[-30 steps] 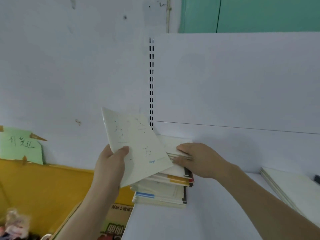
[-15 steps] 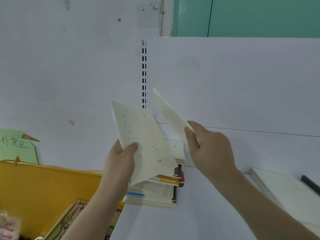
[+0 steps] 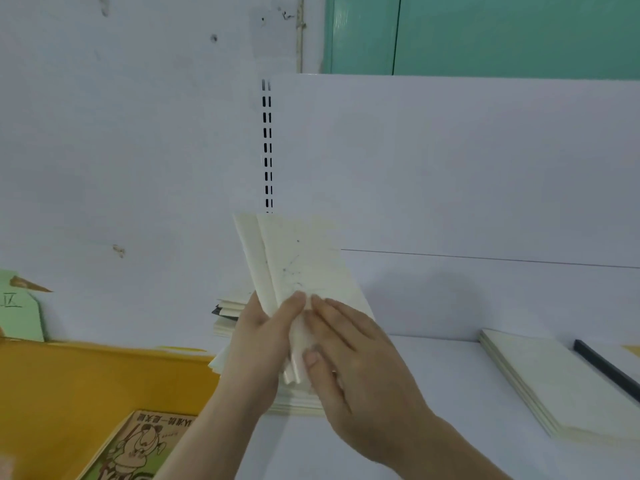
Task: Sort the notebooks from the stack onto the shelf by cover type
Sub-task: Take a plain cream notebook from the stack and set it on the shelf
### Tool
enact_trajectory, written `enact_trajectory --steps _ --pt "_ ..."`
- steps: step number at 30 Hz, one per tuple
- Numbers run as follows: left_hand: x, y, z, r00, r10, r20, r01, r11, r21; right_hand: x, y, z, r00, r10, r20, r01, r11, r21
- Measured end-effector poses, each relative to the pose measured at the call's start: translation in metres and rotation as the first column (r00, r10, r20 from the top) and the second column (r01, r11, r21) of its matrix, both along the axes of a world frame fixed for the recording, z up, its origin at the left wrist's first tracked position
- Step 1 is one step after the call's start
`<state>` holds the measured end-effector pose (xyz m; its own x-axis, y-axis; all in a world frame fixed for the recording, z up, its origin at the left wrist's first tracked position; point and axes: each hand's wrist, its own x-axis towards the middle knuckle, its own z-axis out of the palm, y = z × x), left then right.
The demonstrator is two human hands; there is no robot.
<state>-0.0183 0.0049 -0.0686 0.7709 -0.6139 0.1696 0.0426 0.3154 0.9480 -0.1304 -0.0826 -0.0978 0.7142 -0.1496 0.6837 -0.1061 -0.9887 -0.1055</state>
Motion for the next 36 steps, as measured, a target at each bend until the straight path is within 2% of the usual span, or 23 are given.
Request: enact_trajectory --steps 2,4,6,7,9,14,18,20,23,26,30,33,36 --pt "0.0 0.003 0.001 0.998 -0.067 0.003 0.067 0.998 -0.01 -0.008 -0.011 0.005 0.989 -0.097 0.109 0.088 0.993 0.083" --pt "-0.002 0.004 0.0 0.992 -0.124 0.034 0.124 0.992 0.001 -0.016 -0.025 0.012 0.953 -0.245 0.178 0.172 0.921 0.35" --pt "-0.006 0.002 -0.001 0.979 -0.187 0.079 0.186 0.982 0.022 -0.023 -0.036 0.018 0.955 -0.263 0.136 0.107 0.736 0.668" --pt "-0.01 -0.001 -0.001 0.973 -0.208 0.104 0.206 0.978 0.034 -0.028 -0.04 0.02 0.96 -0.234 0.155 0.032 0.64 0.768" --pt "-0.018 -0.009 -0.002 0.97 -0.203 0.136 0.197 0.979 0.054 -0.038 -0.042 0.021 0.953 -0.22 0.209 -0.061 0.538 0.841" --pt "-0.041 -0.039 -0.014 0.928 -0.236 0.29 0.189 0.966 0.179 -0.075 -0.048 0.008 0.936 -0.264 0.235 -0.057 0.542 0.838" --pt "-0.066 -0.067 -0.025 0.895 -0.3 0.33 0.22 0.941 0.256 -0.119 -0.059 0.0 0.921 -0.357 0.156 0.091 0.587 0.804" --pt "-0.086 -0.084 -0.03 0.868 -0.291 0.403 0.178 0.939 0.294 -0.14 -0.066 -0.005 0.871 -0.456 0.181 0.154 0.605 0.781" --pt "-0.123 -0.106 -0.035 0.815 -0.222 0.535 0.022 0.935 0.354 -0.171 -0.077 -0.01 0.806 -0.562 0.183 0.223 0.576 0.786" --pt "-0.157 -0.122 -0.041 0.767 -0.251 0.59 0.014 0.927 0.376 -0.199 -0.09 -0.012 0.781 -0.601 0.169 0.244 0.543 0.804" --pt "-0.191 -0.142 -0.052 0.634 -0.418 0.65 0.062 0.866 0.495 -0.237 -0.126 -0.017 0.74 -0.656 0.151 0.273 0.497 0.824" --pt "-0.21 -0.162 -0.057 0.521 -0.548 0.654 0.102 0.801 0.59 -0.263 -0.159 -0.02 0.751 -0.659 0.044 0.344 0.447 0.826" --pt "-0.224 -0.184 -0.057 0.364 -0.653 0.664 0.01 0.716 0.698 -0.285 -0.199 -0.025 0.799 -0.597 -0.078 0.439 0.49 0.753"
